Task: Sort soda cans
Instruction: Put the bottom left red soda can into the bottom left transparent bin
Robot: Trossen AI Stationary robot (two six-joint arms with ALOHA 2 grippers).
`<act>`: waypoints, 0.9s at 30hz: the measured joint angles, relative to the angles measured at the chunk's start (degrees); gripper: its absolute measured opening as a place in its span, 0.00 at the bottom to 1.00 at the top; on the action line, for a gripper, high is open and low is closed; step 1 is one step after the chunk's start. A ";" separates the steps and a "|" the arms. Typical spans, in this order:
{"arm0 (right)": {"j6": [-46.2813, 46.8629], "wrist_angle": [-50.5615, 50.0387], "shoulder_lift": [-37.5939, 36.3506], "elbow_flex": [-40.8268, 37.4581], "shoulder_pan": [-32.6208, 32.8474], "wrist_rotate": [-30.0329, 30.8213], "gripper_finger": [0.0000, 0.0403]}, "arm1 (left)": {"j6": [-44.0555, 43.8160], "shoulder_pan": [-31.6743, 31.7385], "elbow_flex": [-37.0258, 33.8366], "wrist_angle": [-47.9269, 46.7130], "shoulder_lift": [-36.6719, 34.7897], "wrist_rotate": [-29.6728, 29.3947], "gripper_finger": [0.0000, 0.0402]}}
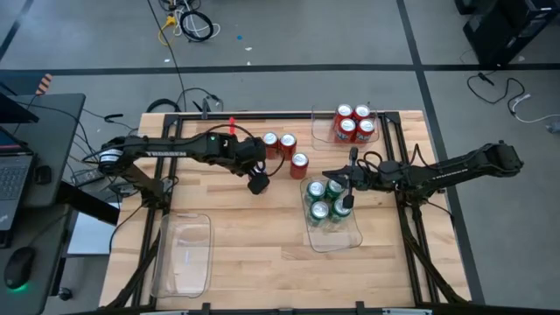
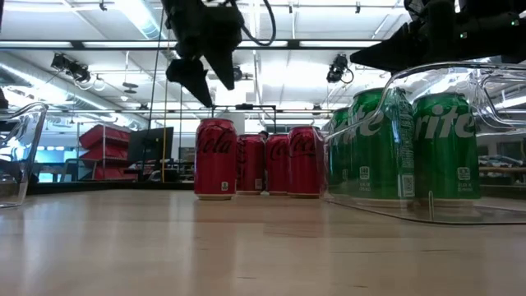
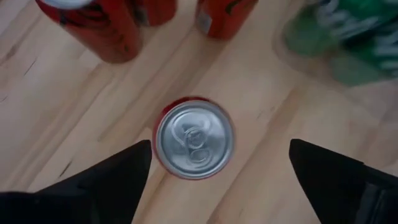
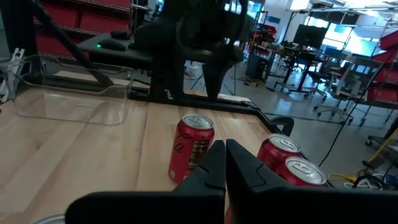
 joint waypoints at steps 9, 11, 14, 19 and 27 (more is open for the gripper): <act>0.02 -0.05 0.00 0.00 0.07 -0.05 0.00 | 3.91 1.23 -0.02 -1.40 4.73 -0.12 0.99; 0.02 -0.07 0.00 0.00 0.07 -0.07 0.00 | 4.36 1.65 -0.02 -1.39 5.33 -0.11 0.99; 0.04 -0.07 0.00 0.00 0.07 -0.05 0.00 | 4.38 2.46 -0.02 -1.18 6.08 -0.09 0.99; 0.04 -0.36 0.00 -0.04 0.07 -0.07 0.00 | 4.41 3.10 -0.02 -1.47 7.58 0.46 1.00; 0.90 -0.38 0.00 -0.07 0.07 -0.07 0.00 | 5.93 3.10 -0.02 -2.80 11.65 1.76 0.94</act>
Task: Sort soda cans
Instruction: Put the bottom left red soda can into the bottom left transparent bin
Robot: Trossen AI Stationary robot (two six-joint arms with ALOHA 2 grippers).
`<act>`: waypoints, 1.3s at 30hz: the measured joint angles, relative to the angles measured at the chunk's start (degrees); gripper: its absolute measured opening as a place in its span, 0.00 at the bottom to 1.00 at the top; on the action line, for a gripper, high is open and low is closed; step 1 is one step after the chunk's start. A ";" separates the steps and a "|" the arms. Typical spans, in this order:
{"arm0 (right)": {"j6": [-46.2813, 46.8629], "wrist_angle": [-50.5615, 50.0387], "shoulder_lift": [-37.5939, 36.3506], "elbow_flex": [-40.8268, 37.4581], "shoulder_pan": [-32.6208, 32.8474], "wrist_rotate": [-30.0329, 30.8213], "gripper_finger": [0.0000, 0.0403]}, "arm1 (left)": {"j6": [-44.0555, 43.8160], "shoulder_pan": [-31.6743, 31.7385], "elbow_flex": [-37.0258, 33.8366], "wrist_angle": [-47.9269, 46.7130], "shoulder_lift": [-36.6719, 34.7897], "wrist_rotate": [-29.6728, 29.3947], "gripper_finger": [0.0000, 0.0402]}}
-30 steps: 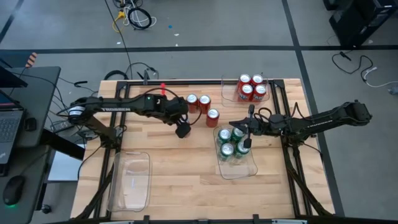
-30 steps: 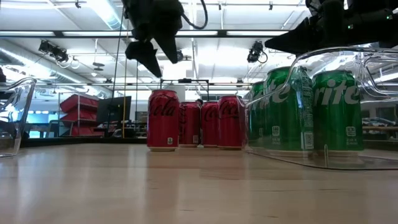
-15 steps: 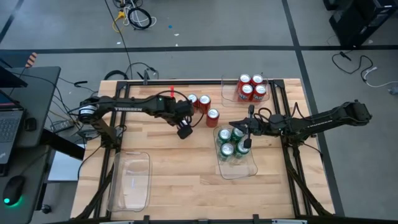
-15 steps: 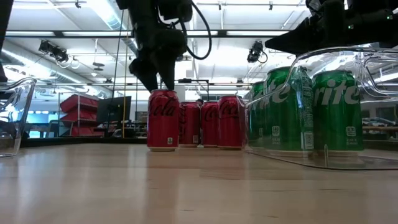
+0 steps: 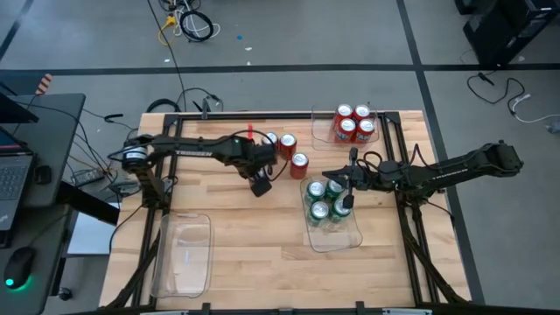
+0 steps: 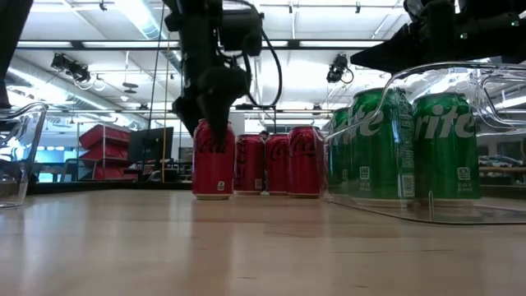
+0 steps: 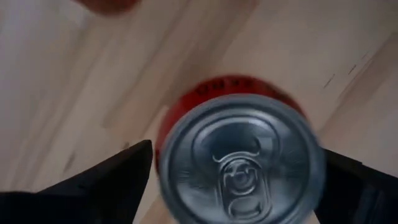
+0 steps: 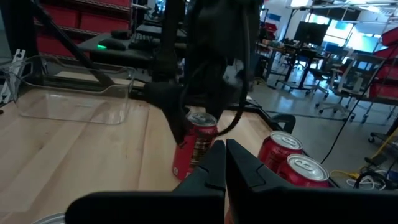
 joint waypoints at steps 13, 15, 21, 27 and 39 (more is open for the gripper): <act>0.00 -0.02 0.00 0.00 0.00 0.00 0.00 | 4.30 -0.84 3.70 -4.32 2.72 5.54 0.65; 0.00 0.00 0.00 0.00 0.00 0.00 0.00 | 4.35 -1.21 5.78 -5.51 1.59 5.97 0.65; 0.00 -0.03 0.00 0.00 -0.02 0.00 0.00 | 3.99 -3.31 9.57 -12.19 -0.46 4.94 0.65; 0.02 -0.39 0.00 0.00 0.00 0.00 0.00 | -1.79 -7.47 9.99 -17.96 -3.85 3.39 0.65; 0.17 -0.46 0.00 0.00 0.00 0.00 0.00 | -23.38 -20.09 9.99 -26.81 -10.47 1.05 0.65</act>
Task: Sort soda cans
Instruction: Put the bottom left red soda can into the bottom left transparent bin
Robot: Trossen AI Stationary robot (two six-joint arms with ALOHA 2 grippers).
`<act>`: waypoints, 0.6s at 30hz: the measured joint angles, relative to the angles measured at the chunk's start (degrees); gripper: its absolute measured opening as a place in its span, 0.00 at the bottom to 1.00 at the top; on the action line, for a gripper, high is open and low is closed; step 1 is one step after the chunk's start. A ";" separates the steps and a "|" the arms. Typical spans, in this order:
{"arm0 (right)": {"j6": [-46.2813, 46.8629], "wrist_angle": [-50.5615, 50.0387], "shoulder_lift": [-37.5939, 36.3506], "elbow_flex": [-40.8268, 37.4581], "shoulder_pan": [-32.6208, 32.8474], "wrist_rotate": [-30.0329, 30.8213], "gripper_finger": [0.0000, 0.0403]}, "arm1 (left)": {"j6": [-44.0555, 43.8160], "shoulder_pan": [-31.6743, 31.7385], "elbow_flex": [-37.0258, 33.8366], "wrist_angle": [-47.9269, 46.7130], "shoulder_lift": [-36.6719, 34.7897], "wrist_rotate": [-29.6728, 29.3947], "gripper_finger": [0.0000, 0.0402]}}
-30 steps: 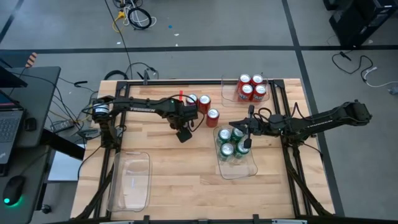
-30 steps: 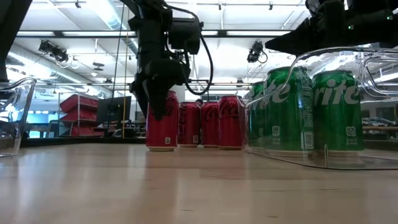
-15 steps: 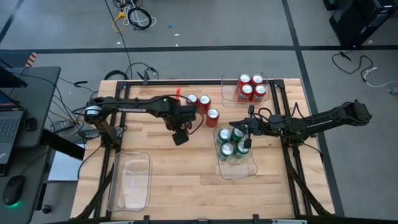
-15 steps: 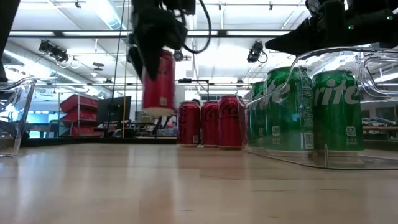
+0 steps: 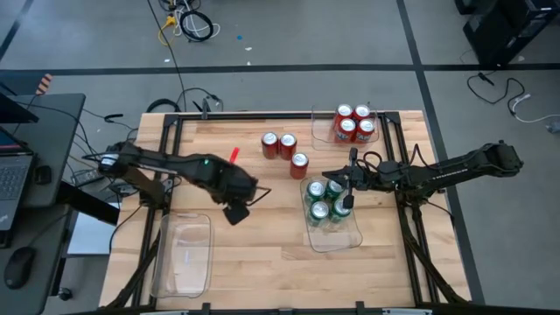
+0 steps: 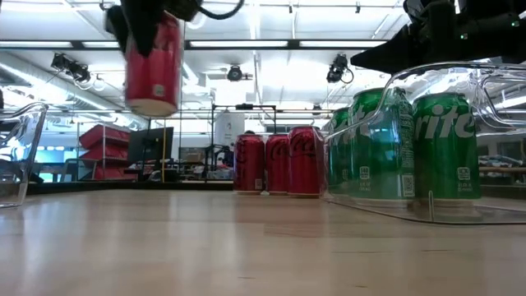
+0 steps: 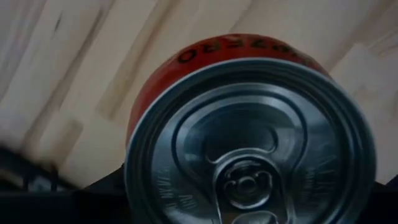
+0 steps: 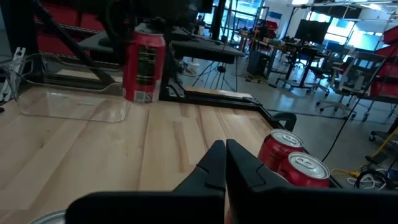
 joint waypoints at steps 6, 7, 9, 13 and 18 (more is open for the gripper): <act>0.24 0.00 0.00 0.00 0.00 0.00 0.00 | -13.53 -5.84 -0.04 -6.40 -0.50 3.14 0.65; 0.24 0.00 0.02 0.00 0.00 0.00 0.00 | -15.82 -6.85 -0.05 -6.92 -0.63 4.12 0.65; 0.24 0.00 0.00 0.00 0.00 0.00 0.00 | -20.53 -8.98 -0.07 -7.60 -0.78 5.51 0.65; 0.11 0.02 0.00 0.00 -0.01 0.01 0.00 | -29.39 -13.42 -0.07 -8.13 -0.88 8.62 0.65; -0.04 0.02 0.00 0.00 -0.04 0.02 0.00 | -38.44 -18.97 -0.07 -8.22 -0.88 11.14 0.65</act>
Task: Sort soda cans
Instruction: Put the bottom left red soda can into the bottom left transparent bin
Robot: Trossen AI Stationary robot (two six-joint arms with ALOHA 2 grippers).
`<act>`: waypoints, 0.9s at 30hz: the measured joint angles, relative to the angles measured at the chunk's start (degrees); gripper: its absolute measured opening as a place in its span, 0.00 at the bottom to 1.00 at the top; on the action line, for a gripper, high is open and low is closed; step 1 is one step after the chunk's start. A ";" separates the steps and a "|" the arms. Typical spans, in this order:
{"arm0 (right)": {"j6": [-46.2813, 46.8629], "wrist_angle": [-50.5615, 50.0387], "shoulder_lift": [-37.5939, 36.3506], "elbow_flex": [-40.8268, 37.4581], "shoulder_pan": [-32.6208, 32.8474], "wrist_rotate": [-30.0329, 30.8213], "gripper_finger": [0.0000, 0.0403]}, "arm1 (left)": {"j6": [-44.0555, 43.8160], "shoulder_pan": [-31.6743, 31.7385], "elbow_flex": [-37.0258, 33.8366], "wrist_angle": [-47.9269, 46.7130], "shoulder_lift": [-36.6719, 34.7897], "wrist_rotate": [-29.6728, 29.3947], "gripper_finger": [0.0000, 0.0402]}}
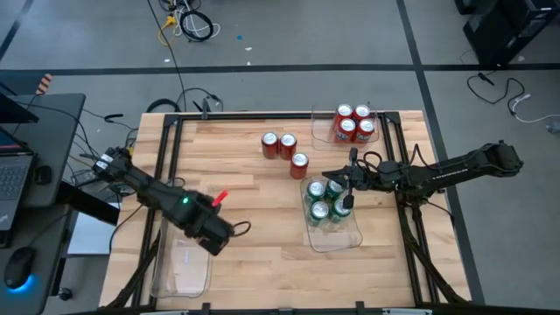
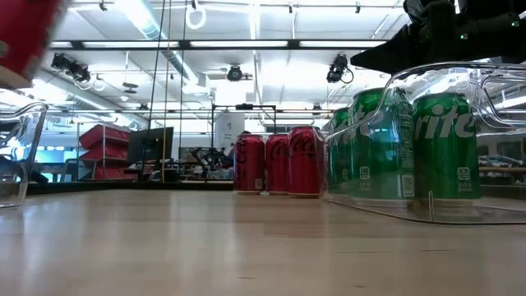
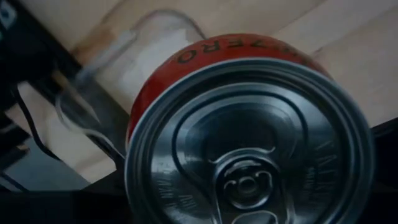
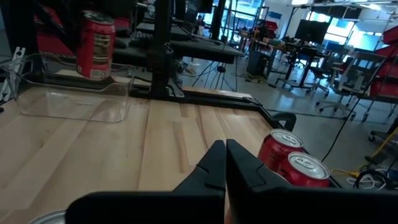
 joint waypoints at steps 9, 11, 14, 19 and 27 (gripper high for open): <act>-0.17 0.48 0.02 0.02 -0.03 0.00 0.00 | -9.28 -6.65 -4.89 0.04 0.00 -2.32 0.65; -0.17 0.50 0.02 0.02 -0.03 0.00 0.00 | -9.29 -6.99 -7.46 0.04 0.00 -2.52 0.65; -0.17 0.50 0.02 0.02 -0.03 0.00 0.00 | -7.44 -6.72 -10.46 0.51 0.00 -5.42 0.65; -0.17 0.52 0.02 0.02 -0.03 0.00 0.00 | 0.32 -2.40 -12.15 4.74 0.00 -12.99 0.65; -0.16 0.64 0.02 0.02 -0.03 0.00 0.00 | 17.46 9.91 -12.17 16.60 0.02 -24.45 0.65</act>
